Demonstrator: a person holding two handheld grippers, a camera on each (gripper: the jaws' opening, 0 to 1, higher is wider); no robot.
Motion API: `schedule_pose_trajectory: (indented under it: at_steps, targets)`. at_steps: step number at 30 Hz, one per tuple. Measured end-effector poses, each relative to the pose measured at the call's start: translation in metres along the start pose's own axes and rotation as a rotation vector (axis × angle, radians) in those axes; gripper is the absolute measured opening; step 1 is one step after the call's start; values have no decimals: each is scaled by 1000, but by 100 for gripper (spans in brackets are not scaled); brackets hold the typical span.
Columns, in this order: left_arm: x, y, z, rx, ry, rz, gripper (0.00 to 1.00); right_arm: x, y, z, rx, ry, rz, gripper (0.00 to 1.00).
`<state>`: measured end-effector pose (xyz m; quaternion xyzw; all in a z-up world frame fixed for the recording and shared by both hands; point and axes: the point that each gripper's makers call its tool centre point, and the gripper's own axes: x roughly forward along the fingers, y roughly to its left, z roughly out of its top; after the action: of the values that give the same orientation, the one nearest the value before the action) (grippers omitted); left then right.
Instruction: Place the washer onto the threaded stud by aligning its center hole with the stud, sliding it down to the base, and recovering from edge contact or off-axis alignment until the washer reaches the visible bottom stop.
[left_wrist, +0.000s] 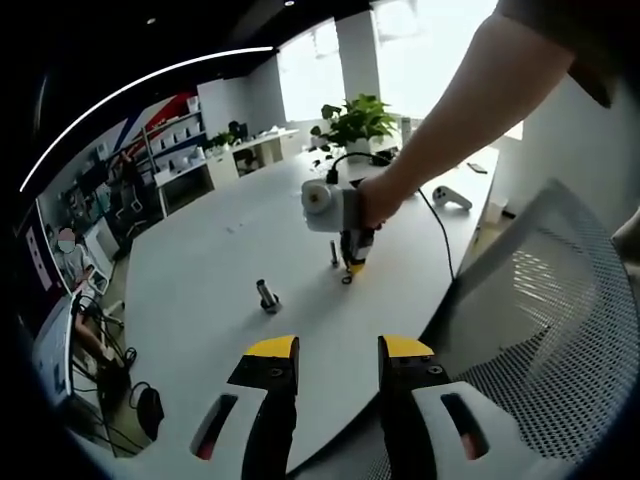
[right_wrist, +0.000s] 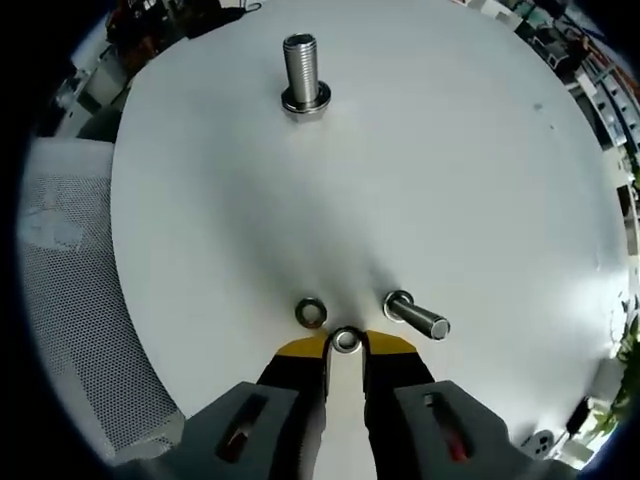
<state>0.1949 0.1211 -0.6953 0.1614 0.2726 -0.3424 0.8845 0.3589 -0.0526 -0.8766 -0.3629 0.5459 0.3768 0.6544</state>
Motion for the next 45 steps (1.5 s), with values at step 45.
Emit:
schedule_pose_trajectory:
  at_steps: [45]
  targets:
    - [-8, 1, 17, -59, -103, -21, 30, -29, -4, 1, 221, -151, -43, 13]
